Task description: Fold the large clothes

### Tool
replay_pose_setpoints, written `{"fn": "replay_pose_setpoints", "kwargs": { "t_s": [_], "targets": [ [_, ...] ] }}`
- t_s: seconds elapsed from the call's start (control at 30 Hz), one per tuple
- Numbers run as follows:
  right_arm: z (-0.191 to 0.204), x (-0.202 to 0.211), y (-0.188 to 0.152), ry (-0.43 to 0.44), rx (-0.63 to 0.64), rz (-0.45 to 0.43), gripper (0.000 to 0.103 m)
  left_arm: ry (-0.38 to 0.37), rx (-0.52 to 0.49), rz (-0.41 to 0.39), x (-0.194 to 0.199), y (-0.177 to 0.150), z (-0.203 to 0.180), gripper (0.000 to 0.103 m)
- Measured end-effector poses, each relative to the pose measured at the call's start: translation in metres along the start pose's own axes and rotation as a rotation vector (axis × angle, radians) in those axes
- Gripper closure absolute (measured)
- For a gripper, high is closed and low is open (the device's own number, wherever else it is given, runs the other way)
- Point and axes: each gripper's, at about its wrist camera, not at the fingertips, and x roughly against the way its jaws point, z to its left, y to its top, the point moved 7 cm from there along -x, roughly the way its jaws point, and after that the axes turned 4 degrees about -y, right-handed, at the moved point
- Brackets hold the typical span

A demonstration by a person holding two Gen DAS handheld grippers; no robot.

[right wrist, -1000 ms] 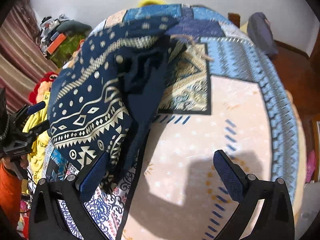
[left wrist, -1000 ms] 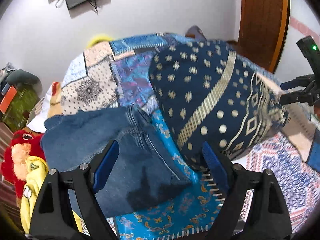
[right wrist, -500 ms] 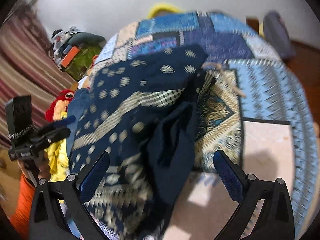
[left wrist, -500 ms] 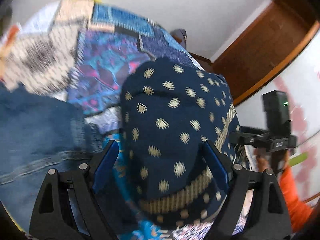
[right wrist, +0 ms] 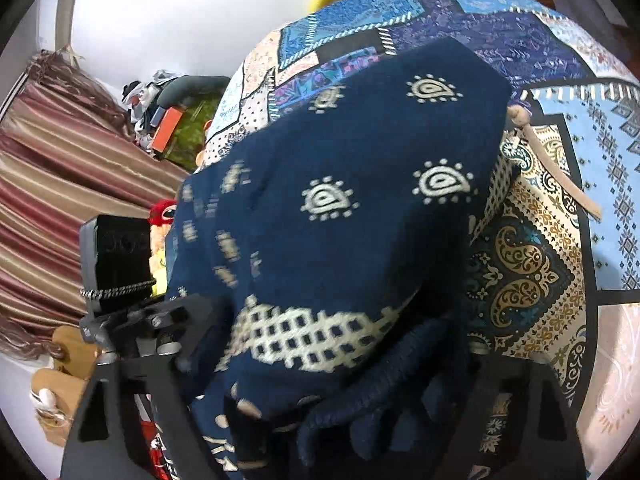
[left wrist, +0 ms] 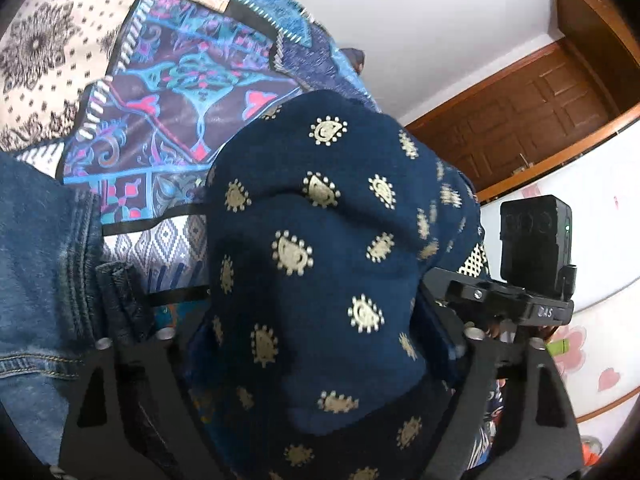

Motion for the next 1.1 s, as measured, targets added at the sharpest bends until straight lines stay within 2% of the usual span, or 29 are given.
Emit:
{"fn": "replay_pose_setpoints", "kwargs": {
  "t_s": [0.03, 0.13, 0.27, 0.47, 0.57, 0.7, 0.83, 0.93, 1.1],
  "targets": [
    [0.004, 0.004, -0.001, -0.001, 0.011, -0.004, 0.051, -0.004, -0.017, -0.006, 0.004, -0.001, -0.005, 0.032],
    [0.023, 0.015, -0.002, -0.028, 0.058, -0.012, 0.063, 0.005, -0.077, -0.034, 0.023, -0.005, -0.025, 0.041],
    [0.065, 0.036, -0.001, -0.074, 0.141, -0.056, 0.066, 0.040, -0.164, -0.103, 0.073, -0.006, -0.054, 0.044],
    [0.153, 0.066, 0.011, -0.011, 0.218, -0.131, 0.066, 0.102, -0.253, -0.226, 0.176, -0.004, -0.080, 0.044],
    [0.199, 0.069, 0.015, 0.019, 0.253, -0.161, 0.066, 0.129, -0.246, -0.270, 0.221, -0.004, -0.074, 0.044],
    [0.254, 0.048, 0.015, 0.057, 0.282, -0.150, 0.066, 0.184, -0.221, -0.299, 0.266, -0.009, -0.045, 0.044],
    [0.286, 0.000, 0.007, 0.090, 0.279, -0.089, 0.066, 0.217, -0.144, -0.288, 0.284, -0.020, 0.001, 0.044],
    [0.294, -0.052, 0.001, 0.086, 0.271, -0.015, 0.065, 0.236, -0.079, -0.256, 0.279, -0.028, 0.043, 0.044],
    [0.276, -0.131, -0.005, 0.060, 0.236, 0.095, 0.065, 0.226, 0.051, -0.183, 0.249, -0.037, 0.115, 0.044]
  ]
}}
